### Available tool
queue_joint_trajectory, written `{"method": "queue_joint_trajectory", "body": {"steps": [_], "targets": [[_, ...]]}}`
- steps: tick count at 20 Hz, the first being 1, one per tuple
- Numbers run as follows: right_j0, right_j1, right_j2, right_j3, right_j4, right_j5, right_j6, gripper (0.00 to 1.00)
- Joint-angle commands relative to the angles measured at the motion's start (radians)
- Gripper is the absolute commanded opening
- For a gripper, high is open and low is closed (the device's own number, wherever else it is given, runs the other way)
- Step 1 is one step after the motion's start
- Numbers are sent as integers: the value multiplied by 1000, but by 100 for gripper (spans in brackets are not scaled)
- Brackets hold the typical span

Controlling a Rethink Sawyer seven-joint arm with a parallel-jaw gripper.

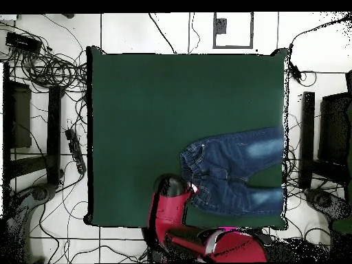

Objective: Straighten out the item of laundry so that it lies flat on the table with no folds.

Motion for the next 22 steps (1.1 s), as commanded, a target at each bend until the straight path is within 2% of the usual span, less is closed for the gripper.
{"method": "queue_joint_trajectory", "body": {"steps": [1,7,15,22], "targets": [[-14,-30,215,-234,-62,111,-356,0],[1,0,242,-303,-24,64,-255,0],[-26,-5,354,-365,97,6,-234,0],[7,65,364,-497,91,-58,-148,0]]}}
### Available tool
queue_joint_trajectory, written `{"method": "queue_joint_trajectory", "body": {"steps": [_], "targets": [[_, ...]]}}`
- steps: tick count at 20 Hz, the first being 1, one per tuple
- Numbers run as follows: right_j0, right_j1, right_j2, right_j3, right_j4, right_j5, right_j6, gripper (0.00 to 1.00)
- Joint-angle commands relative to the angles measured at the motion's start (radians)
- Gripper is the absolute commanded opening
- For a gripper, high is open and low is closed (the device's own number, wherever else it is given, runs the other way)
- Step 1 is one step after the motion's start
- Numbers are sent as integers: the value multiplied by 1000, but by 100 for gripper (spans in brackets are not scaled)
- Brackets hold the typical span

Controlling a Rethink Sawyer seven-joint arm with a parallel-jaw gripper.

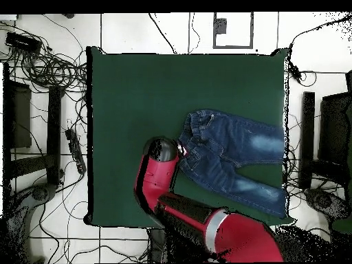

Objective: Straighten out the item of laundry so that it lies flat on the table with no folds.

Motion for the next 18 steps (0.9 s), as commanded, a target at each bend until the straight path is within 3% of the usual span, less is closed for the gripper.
{"method": "queue_joint_trajectory", "body": {"steps": [1,4,18], "targets": [[61,87,204,-280,41,-10,-145,0],[63,118,235,-342,73,-72,-163,0],[92,264,327,-586,53,-230,-183,0]]}}
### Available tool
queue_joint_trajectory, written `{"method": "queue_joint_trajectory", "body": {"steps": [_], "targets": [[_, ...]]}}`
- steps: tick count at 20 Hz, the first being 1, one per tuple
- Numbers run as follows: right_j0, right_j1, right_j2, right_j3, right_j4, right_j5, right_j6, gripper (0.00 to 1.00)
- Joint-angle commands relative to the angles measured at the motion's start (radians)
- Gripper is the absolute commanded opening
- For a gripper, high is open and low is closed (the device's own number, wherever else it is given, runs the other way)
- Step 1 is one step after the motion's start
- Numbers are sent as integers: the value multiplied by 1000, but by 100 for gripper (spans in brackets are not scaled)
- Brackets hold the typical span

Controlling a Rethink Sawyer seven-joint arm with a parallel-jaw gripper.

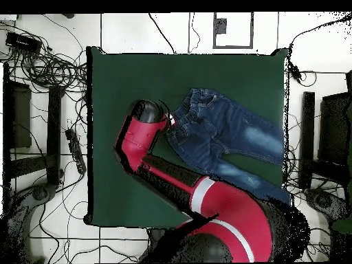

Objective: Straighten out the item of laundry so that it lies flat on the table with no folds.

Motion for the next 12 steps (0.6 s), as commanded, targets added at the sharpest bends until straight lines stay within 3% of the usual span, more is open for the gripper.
{"method": "queue_joint_trajectory", "body": {"steps": [1,12], "targets": [[85,118,205,-265,17,29,-185,0],[131,251,296,-431,2,-126,-259,0]]}}
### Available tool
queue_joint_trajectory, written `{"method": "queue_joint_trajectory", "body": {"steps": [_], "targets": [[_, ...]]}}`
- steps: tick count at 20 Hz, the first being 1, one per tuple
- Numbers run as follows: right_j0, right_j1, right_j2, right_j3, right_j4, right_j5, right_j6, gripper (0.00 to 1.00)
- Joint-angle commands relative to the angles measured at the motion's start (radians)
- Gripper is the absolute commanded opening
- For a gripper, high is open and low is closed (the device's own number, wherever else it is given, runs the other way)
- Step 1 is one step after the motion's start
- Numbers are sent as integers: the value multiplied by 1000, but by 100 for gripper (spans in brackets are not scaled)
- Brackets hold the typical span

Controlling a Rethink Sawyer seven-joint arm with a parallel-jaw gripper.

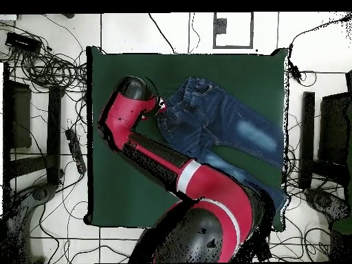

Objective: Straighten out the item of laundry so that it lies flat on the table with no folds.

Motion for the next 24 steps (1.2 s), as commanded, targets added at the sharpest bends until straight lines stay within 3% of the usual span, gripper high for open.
{"method": "queue_joint_trajectory", "body": {"steps": [1,4,11,15,21,24], "targets": [[108,128,181,-182,7,84,-271,0],[111,143,198,-187,5,56,-293,0],[168,231,210,-285,-107,56,-362,0],[183,258,254,-336,-106,20,-388,0],[257,307,325,-520,-144,-49,-356,0],[265,314,357,-548,-136,-67,-352,0]]}}
